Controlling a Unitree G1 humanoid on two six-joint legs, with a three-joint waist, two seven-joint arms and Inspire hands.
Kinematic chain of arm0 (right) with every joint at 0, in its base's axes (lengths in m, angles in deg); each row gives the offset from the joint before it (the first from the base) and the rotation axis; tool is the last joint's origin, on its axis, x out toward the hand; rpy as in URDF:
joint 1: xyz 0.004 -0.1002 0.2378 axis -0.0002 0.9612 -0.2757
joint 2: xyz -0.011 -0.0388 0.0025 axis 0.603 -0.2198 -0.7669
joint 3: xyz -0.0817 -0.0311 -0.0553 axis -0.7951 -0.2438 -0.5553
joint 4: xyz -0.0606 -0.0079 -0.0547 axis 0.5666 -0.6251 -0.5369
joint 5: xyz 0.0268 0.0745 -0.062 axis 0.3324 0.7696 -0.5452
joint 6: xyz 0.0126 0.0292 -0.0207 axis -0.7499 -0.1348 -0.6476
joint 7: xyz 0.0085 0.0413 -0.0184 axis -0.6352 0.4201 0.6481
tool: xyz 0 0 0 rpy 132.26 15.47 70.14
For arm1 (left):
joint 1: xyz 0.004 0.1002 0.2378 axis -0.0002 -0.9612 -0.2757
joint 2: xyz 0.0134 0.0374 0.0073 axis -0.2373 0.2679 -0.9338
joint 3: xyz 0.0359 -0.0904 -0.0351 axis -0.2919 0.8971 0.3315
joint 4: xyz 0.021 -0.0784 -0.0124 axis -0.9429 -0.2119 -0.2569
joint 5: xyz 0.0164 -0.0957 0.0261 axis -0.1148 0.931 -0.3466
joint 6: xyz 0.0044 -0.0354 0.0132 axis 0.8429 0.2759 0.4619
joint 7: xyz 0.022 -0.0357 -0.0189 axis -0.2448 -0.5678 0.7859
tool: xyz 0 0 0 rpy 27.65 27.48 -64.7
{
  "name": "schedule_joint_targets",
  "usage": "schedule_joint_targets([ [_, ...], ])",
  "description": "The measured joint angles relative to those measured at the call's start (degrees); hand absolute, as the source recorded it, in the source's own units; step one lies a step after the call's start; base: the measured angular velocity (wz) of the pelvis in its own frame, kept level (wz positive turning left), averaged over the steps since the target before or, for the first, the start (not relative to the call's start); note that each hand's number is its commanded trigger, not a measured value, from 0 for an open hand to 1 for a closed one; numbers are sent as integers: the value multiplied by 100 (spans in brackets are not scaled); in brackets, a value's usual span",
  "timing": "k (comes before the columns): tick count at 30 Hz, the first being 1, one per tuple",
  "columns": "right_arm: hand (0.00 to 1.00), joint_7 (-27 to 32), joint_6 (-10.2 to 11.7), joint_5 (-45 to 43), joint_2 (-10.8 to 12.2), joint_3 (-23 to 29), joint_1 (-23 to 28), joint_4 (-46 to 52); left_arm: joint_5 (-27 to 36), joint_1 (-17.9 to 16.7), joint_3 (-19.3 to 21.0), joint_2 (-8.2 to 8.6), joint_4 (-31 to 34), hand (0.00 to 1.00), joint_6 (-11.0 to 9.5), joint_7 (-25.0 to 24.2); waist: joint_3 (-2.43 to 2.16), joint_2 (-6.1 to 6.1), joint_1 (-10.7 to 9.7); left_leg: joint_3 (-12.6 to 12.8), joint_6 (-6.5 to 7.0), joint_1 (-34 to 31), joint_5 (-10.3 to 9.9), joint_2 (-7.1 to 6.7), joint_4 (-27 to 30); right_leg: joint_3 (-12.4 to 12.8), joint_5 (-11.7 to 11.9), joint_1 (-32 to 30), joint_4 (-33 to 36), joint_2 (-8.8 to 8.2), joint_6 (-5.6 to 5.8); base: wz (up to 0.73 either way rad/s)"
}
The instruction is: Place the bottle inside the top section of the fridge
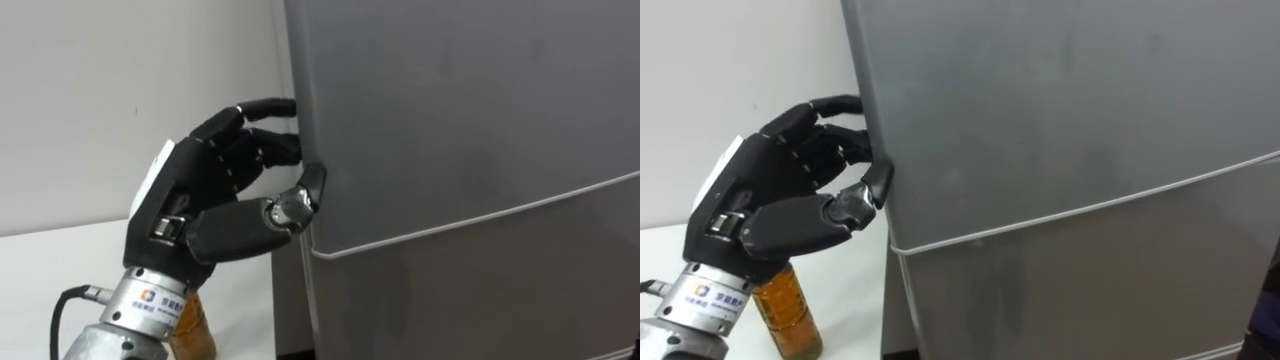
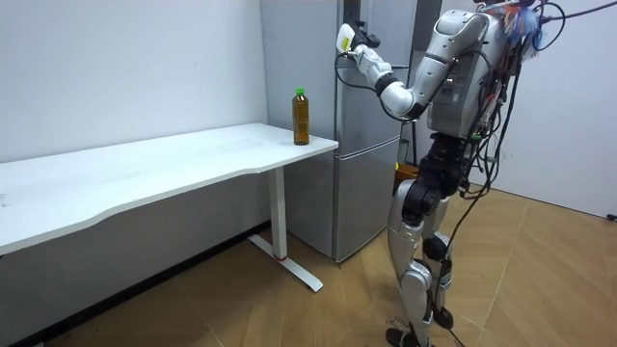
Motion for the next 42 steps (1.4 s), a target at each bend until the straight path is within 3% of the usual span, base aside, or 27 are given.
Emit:
schedule_joint_targets([
  [8, 0, -7, -1, -5, 1, -6, 0, 3, -1, -1, 0, 0, 0, 0, 4, -22, -2, 3, 0, 1, 4, 1, 2, -1, 7, 4, 0, 3, 0, -1, 0, 0],
  [17, 0, -21, -8, 120, -6, -11, 12, 0, -4, -2, -8, -25, 0, 0, 8, -33, -41, 62, -3, -19, 4, -16, 3, -5, -2, -15, 0, 8, -3, -2, 0, 1],
  [28, 0, -12, 9, 126, -9, -85, -58, -113, -1, 3, -128, -2, 14, 0, 6, -42, -36, 70, -16, -39, 35, -29, 22, -29, 3, 13, 5, 10, -16, -26, 9, 2],
  [31, 0, -7, 56, 142, -18, -130, -88, -166, -35, 28, -266, 22, 18, 0, 0, -86, -32, 70, -39, -60, 38, -53, 23, -31, 3, -3, 8, 3, -18, -30, 15, 2],
  [34, 0, 6, 146, 147, -17, -223, -99, -182, -10, 52, -426, 75, 116, 0, -129, -193, -28, 69, -77, -57, 38, -46, 23, -32, -1, -2, 9, 5, -19, -29, 15, 0],
  [38, 0, 6, 194, 150, -25, -257, -162, -176, 27, 54, -871, 2, 165, 0, -214, -419, -3, 70, -206, -45, 44, -63, 20, -45, -3, 38, 18, -27, -18, -41, 30, -2],
  [42, 0, 0, 189, 257, -22, -283, -154, -167, 189, 53, -1017, 4, 254, 0, -259, -728, 7, 82, -222, -22, 58, -81, 17, -49, -8, 105, 32, -99, -11, -42, 48, -8],
])
